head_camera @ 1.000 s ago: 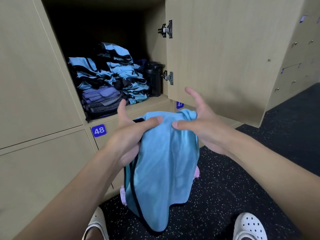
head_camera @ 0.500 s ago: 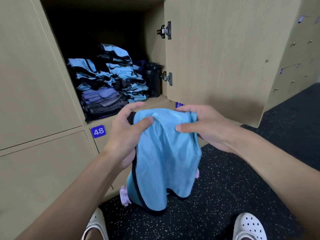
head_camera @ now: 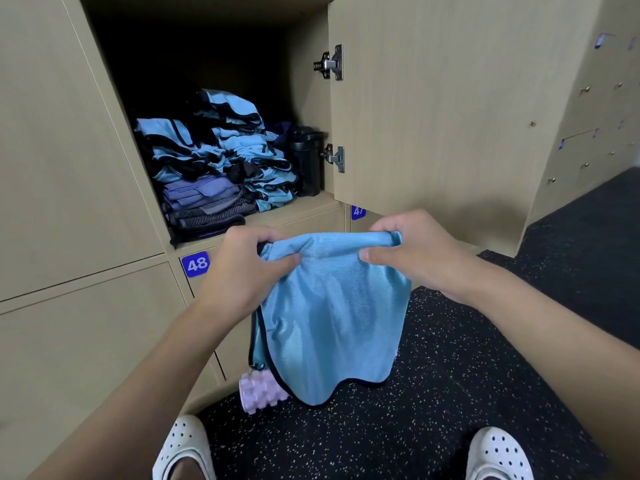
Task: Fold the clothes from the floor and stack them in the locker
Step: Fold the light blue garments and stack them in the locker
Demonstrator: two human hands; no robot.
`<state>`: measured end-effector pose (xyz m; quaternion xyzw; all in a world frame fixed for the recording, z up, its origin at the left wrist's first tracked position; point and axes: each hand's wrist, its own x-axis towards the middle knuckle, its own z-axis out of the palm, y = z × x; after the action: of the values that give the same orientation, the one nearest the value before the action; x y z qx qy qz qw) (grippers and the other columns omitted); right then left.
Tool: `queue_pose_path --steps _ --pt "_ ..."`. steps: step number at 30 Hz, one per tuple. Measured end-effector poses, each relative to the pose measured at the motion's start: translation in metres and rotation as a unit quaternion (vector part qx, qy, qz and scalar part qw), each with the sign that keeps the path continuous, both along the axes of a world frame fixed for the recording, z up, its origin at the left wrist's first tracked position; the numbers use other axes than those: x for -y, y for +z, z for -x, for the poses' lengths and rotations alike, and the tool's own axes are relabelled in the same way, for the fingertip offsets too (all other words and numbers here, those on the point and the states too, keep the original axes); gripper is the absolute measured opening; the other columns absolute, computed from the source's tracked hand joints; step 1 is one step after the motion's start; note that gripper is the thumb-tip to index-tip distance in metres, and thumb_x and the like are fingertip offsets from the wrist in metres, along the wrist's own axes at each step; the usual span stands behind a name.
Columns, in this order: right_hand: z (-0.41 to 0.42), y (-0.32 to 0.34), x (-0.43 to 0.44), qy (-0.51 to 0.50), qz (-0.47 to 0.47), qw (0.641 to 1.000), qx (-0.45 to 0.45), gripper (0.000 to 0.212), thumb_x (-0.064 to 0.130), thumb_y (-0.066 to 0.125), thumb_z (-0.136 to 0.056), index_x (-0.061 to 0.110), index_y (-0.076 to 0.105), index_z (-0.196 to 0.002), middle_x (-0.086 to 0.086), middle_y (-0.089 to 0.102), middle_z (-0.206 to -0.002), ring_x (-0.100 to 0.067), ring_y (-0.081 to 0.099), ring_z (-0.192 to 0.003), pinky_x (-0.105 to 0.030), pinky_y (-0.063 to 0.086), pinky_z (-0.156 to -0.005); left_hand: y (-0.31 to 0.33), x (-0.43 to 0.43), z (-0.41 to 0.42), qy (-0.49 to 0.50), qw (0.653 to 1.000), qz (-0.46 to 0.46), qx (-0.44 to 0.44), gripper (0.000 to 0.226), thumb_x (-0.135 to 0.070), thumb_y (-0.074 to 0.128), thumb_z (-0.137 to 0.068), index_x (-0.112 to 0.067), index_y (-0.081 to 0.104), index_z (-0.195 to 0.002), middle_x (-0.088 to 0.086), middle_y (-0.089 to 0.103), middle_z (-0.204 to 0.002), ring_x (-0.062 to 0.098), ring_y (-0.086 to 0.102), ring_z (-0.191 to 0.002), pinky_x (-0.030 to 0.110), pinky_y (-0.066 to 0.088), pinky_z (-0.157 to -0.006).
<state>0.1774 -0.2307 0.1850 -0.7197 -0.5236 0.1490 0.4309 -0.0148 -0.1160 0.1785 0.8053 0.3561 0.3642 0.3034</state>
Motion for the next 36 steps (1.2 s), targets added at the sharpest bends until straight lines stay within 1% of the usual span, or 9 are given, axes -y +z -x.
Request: queue_pose_path --steps 3,6,9,13,16,18,25,29,36 --pt "0.0 -0.003 -0.003 -0.03 -0.034 0.998 0.053 0.011 0.017 0.079 -0.082 0.009 0.072 -0.085 0.002 0.047 -0.106 -0.011 0.047 -0.097 -0.005 0.034 -0.071 -0.003 -0.002 0.0 0.034 0.999 -0.038 -0.011 0.013 -0.027 0.081 -0.082 -0.028 0.07 -0.074 0.001 0.068 -0.078 0.021 0.064 -0.076 0.035 0.05 -0.064" --pt "-0.002 -0.003 -0.004 -0.03 -0.063 0.995 0.077 0.014 0.017 0.078 -0.083 0.005 0.073 -0.087 0.011 0.043 -0.131 -0.005 0.038 -0.121 -0.019 0.03 -0.097 -0.003 -0.004 -0.002 0.055 0.997 -0.058 -0.004 0.011 -0.03 0.081 -0.082 -0.03 0.071 -0.079 0.003 0.05 -0.103 0.009 0.051 -0.085 0.006 0.039 -0.066" --pt "-0.001 -0.003 -0.004 -0.004 -0.059 0.998 0.026 0.011 0.016 0.075 -0.086 0.006 0.072 -0.09 -0.007 0.07 -0.105 -0.011 0.061 -0.085 -0.028 0.046 -0.075 -0.006 -0.003 -0.004 0.08 0.991 -0.108 0.0 0.017 -0.03 0.083 -0.079 -0.018 0.074 -0.086 0.001 0.031 -0.11 0.013 0.034 -0.101 0.01 0.032 -0.091" --pt "-0.002 -0.003 -0.003 -0.01 -0.069 0.997 0.033 0.007 0.017 0.073 -0.087 0.011 0.069 -0.087 -0.008 0.068 -0.079 -0.009 0.055 -0.063 -0.026 0.044 -0.062 -0.009 -0.008 -0.003 0.088 0.97 -0.223 -0.026 0.016 -0.033 0.081 -0.08 -0.024 0.069 -0.076 0.001 0.043 -0.14 0.02 0.032 -0.137 0.034 0.017 -0.112" --pt "-0.002 -0.003 -0.002 -0.016 -0.072 0.997 0.036 0.007 0.018 0.073 -0.087 0.012 0.069 -0.086 -0.005 0.069 -0.082 -0.007 0.057 -0.064 -0.024 0.046 -0.062 -0.008 -0.007 -0.003 0.001 0.991 -0.131 -0.022 0.033 -0.022 0.075 -0.085 -0.024 0.049 -0.065 -0.011 0.064 -0.086 -0.005 0.055 -0.08 0.03 0.043 -0.08" --pt "-0.001 -0.004 -0.003 -0.033 -0.075 0.995 0.051 0.009 0.019 0.073 -0.086 0.013 0.068 -0.084 -0.002 0.068 -0.079 -0.008 0.056 -0.064 -0.026 0.045 -0.062 -0.01 -0.005 -0.008 0.004 0.996 -0.087 -0.019 0.035 -0.02 0.071 -0.087 -0.02 0.045 -0.064 -0.008 0.049 -0.061 0.005 0.044 -0.055 0.022 0.033 -0.052" --pt "0.012 -0.003 -0.007 -0.084 0.003 0.994 0.066 0.012 0.012 0.068 -0.081 0.001 0.063 -0.083 -0.019 0.066 -0.08 -0.018 0.054 -0.063 -0.028 0.042 -0.056 -0.015 0.005 -0.025 0.043 0.998 -0.035 -0.029 0.028 -0.02 0.068 -0.086 0.0 0.052 -0.075 0.016 0.06 -0.076 0.015 0.046 -0.06 0.027 0.036 -0.053" --pt "0.031 -0.007 -0.011 -0.025 0.05 0.997 -0.061 0.024 0.007 0.07 -0.079 -0.008 0.059 -0.094 -0.014 0.057 -0.077 -0.022 0.057 -0.067 -0.043 0.054 -0.06 -0.018 0.009 -0.032 0.047 0.999 0.008 -0.025 0.028 -0.02 0.065 -0.085 0.005 0.052 -0.079 0.019 0.056 -0.071 0.022 0.048 -0.062 0.032 0.037 -0.053" --pt "0.044 -0.002 -0.005 0.149 0.05 0.94 -0.301 0.024 -0.01 0.053 -0.093 -0.006 0.061 -0.116 -0.014 0.072 -0.097 -0.018 0.071 -0.091 -0.028 0.059 -0.086 -0.009 0.008 -0.029 -0.072 0.962 0.245 0.1 0.047 -0.05 0.081 -0.075 -0.019 0.062 -0.103 0.001 0.073 -0.09 0.016 0.07 -0.074 0.032 0.054 -0.068"
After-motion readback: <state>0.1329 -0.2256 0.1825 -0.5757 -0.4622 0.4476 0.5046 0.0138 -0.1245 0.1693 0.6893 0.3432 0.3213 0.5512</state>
